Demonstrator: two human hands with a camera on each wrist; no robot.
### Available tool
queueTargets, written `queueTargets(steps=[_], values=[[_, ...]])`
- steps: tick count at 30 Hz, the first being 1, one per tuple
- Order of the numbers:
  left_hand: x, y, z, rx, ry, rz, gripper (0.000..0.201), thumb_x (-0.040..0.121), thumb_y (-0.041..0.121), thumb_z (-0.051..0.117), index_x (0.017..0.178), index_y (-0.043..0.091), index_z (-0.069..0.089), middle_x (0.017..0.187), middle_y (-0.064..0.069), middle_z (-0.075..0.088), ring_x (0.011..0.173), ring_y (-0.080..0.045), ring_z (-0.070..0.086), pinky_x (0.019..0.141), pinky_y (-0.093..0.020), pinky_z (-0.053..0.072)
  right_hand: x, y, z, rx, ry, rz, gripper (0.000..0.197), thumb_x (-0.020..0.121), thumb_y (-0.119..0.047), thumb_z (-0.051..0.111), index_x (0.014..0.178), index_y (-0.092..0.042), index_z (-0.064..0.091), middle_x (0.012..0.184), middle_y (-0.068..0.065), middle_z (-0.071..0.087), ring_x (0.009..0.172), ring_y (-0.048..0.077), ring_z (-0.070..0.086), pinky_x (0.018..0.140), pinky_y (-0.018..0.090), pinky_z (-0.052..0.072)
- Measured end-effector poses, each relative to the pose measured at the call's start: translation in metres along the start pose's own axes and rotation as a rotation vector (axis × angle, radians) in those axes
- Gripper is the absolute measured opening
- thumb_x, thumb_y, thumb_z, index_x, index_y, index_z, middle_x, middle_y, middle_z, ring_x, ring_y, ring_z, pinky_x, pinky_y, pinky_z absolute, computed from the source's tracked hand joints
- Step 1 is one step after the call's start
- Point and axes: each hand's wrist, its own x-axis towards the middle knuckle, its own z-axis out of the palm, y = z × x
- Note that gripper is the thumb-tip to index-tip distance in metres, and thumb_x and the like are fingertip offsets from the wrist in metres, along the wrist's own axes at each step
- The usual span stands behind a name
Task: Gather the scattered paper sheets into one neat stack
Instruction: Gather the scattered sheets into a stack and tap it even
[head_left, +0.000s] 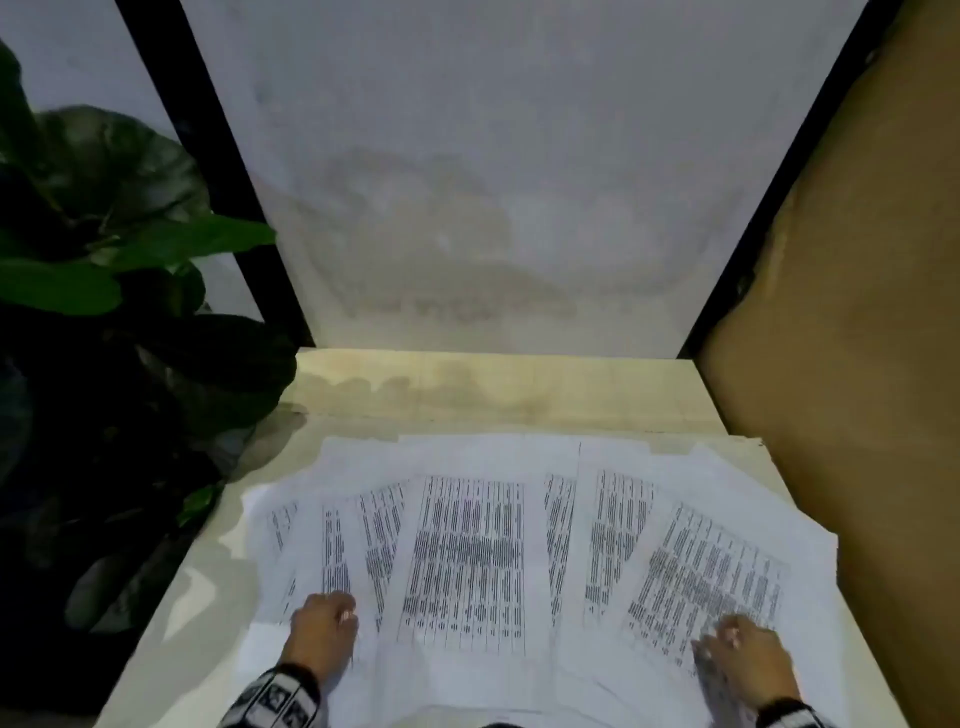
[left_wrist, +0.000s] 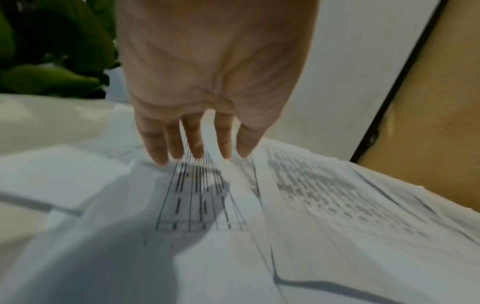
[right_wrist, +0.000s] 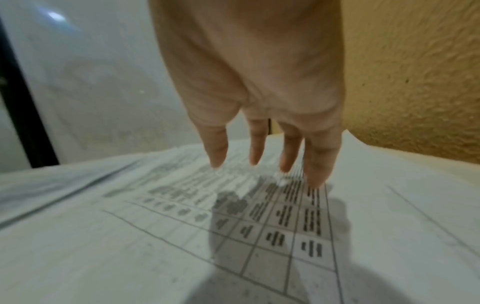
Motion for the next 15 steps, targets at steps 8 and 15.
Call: queueTargets(steps=[8, 15], values=[[-0.005, 0.031, 0.002, -0.01, 0.05, -0.258, 0.06, 0.083, 0.017, 0.055, 0.137, 0.01, 0.029, 0.146, -0.02, 0.021, 0.132, -0.037, 0.02, 0.107, -0.043, 0.027, 0.015, -0.018, -0.014, 0.099, 0.134, 0.473, 0.115, 0.063, -0.049, 0.075, 0.145, -0.012, 0.003, 0.15, 0.028, 0.009, 0.136, 0.044, 0.015, 0.109, 0.055, 0.018], [0.018, 0.061, 0.001, -0.426, 0.037, -0.339, 0.079, 0.085, 0.014, 0.057, 0.144, 0.006, 0.005, 0.152, -0.017, 0.005, 0.136, -0.036, 0.026, 0.112, -0.043, 0.027, 0.023, -0.035, -0.017, 0.166, 0.12, 0.226, 0.082, 0.073, -0.008, 0.073, 0.137, 0.007, 0.024, 0.136, 0.033, 0.041, 0.121, 0.045, 0.045, 0.098, 0.048, 0.04]])
